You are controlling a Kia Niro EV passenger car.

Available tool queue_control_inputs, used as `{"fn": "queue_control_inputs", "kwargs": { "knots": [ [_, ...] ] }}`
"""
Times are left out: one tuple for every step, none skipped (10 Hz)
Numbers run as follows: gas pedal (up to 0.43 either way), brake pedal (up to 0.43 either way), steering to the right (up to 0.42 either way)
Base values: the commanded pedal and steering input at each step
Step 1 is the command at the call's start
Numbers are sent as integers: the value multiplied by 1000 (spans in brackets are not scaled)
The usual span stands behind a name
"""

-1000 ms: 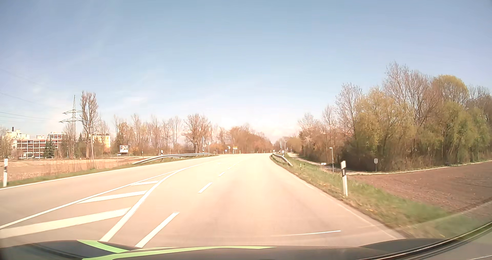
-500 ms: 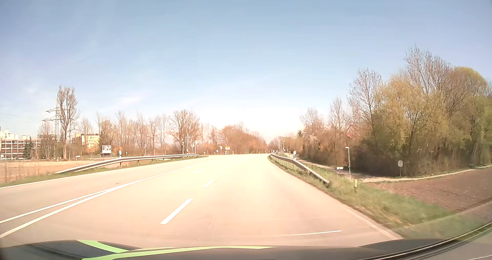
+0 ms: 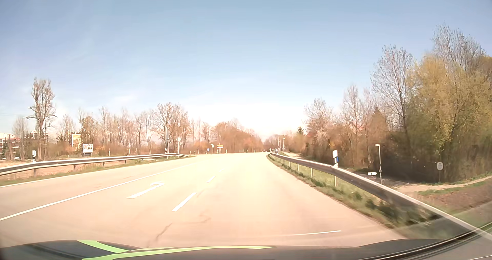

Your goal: Follow the waypoints while adhering to traffic rules and regulations

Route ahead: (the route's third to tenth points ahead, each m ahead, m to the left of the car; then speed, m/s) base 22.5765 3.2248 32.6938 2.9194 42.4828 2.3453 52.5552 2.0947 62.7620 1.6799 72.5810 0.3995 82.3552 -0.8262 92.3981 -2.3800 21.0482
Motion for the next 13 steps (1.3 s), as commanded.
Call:
{"fn": "queue_control_inputs", "kwargs": {
  "knots": [
    [138, 0, 7],
    [138, 0, 7],
    [138, 0, 7],
    [150, 0, 7],
    [150, 0, 7],
    [157, 0, 7],
    [157, 0, 7],
    [157, 0, 6],
    [157, 0, 6],
    [157, 0, 6],
    [157, 0, 6],
    [157, 0, 6],
    [157, 0, 6]
  ]
}}
